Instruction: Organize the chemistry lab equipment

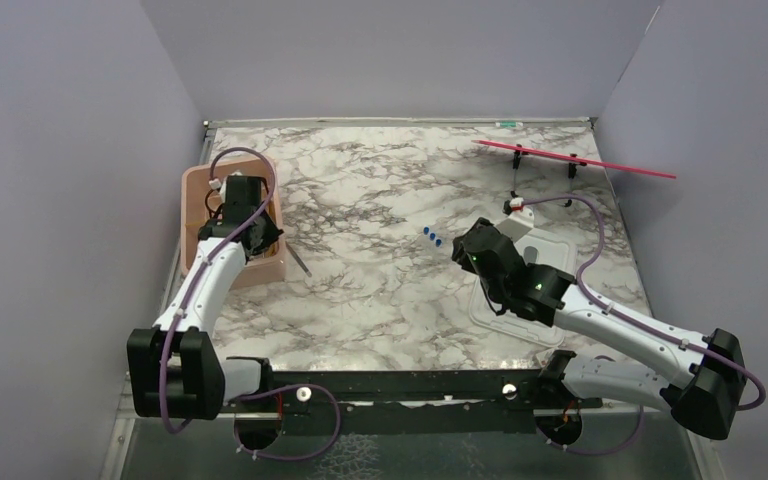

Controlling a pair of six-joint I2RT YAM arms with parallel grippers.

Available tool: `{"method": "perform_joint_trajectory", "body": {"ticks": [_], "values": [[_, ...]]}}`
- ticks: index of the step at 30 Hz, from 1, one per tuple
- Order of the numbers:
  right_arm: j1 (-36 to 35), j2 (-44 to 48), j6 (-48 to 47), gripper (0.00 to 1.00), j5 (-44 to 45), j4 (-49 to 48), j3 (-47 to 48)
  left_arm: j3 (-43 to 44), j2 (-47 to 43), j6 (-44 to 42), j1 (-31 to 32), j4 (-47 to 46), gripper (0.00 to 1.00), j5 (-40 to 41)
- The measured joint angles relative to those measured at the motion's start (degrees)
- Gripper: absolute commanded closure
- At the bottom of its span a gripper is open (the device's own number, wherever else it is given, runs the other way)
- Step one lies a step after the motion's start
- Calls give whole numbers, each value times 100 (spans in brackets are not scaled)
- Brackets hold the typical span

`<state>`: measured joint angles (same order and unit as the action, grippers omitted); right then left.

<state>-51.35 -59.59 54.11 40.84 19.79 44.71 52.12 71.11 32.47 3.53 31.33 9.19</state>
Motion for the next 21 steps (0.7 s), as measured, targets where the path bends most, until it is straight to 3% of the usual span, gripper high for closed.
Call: {"method": "perform_joint_trajectory", "body": {"ticks": [9,11,16,21], "values": [[0,-15,-2,61,-2,-22,-33,286,0,-57,-557,-46,98,-1427],[0,-24,-2,61,-2,-24,-33,317,0,-59,-693,-46,82,-1683],[0,-26,-2,61,-4,-28,-35,492,0,-199,-787,79,57,-1683],[0,-26,-9,61,-9,-39,-63,824,-26,-348,-793,289,51,-1390]]}}
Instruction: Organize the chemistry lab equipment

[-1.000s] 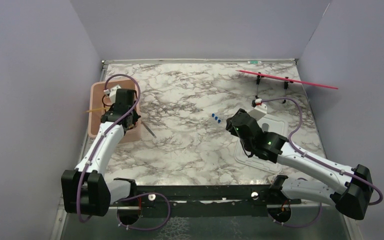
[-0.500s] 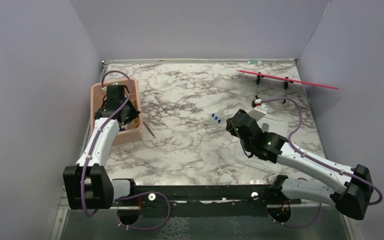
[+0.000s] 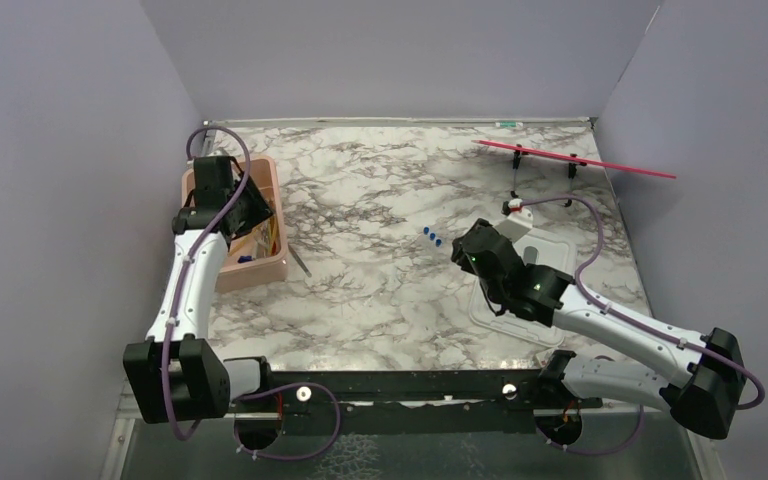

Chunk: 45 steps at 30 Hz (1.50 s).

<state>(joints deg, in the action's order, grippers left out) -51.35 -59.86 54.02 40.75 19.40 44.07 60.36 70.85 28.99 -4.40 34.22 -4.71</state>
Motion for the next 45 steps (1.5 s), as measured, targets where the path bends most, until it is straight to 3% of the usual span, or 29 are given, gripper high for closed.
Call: {"method": "perform_joint_trajectory", "body": {"ticks": [10,15,18,25,37,45], "values": [[11,-540,-807,59,-772,-772,17,435,-494,-402,201,17,51,-175],[9,-1703,-1886,56,-2208,-1283,741,402,-776,-492,503,-284,51,-533],[-35,-2555,-2297,49,-2833,-1554,1150,348,-1064,-498,586,-509,50,-769],[-417,-4459,-3110,44,-3803,-1849,2767,258,-1858,-496,614,-876,49,-951],[-479,-7528,-2850,44,-4688,-459,6642,544,-2291,-750,719,-717,47,-422],[-472,-8332,-2483,46,-4990,431,7775,651,-2319,-826,905,-588,46,-243]]}}
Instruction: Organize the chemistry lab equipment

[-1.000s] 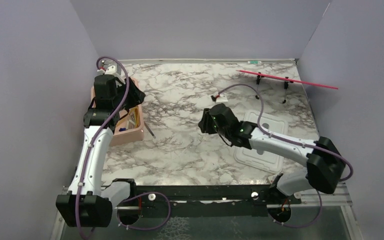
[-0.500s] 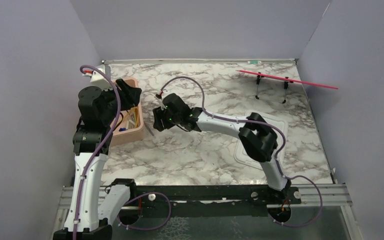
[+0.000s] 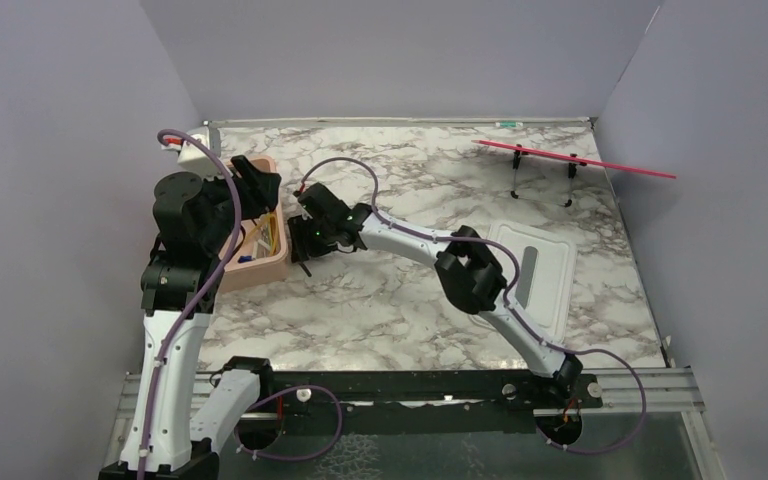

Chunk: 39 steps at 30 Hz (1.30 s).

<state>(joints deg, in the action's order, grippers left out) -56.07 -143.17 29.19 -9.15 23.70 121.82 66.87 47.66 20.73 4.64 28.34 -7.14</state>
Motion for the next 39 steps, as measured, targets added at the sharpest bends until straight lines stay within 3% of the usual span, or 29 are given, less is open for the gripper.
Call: {"method": "perform_joint_trajectory", "body": {"ticks": [9,15,18,30,35,39], "values": [[-33,-730,282,60,-81,634,1292,0,-26,-2,37,116,45,122],[-55,-833,562,78,59,774,1436,90,-31,-4,37,160,45,247],[-57,-815,673,82,240,800,1388,127,-42,-4,37,162,45,254],[-94,474,487,82,1606,649,-608,127,-48,-20,37,184,44,256],[-92,1023,173,60,1845,509,-1497,127,-22,-26,37,184,44,256],[-87,1191,-334,54,1696,289,-1790,127,22,-26,37,184,44,256]]}}
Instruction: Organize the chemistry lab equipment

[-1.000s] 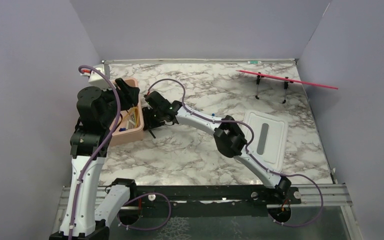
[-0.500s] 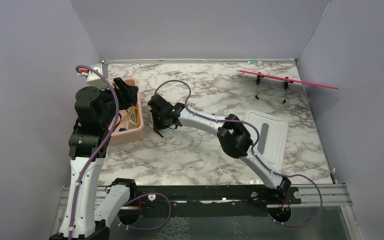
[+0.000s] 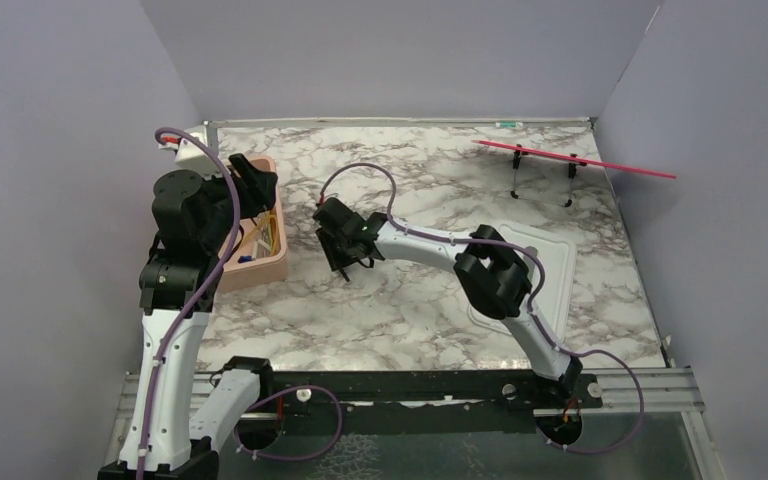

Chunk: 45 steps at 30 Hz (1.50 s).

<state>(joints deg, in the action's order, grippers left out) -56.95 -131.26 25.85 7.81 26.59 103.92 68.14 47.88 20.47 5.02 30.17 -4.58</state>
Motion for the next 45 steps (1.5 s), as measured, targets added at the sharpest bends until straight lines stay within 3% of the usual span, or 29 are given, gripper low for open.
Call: {"method": "perform_joint_trajectory", "body": {"ticks": [6,12,16,26,36,45], "values": [[-7,-398,-540,57,52,192,667,76,48,0,0,46,44,0],[-7,-662,-820,85,192,262,1069,81,61,2,0,48,44,0],[-7,-643,-859,95,229,199,1005,81,79,9,0,61,44,0],[271,785,-542,97,-201,-1003,-1154,-310,164,85,0,24,26,-433],[1250,3106,1246,97,-767,-2680,-2688,-1657,951,487,208,-918,26,-2090],[1458,3451,2479,97,-1473,-3211,-3239,-2352,1091,1451,863,-2369,35,-2758]]}}
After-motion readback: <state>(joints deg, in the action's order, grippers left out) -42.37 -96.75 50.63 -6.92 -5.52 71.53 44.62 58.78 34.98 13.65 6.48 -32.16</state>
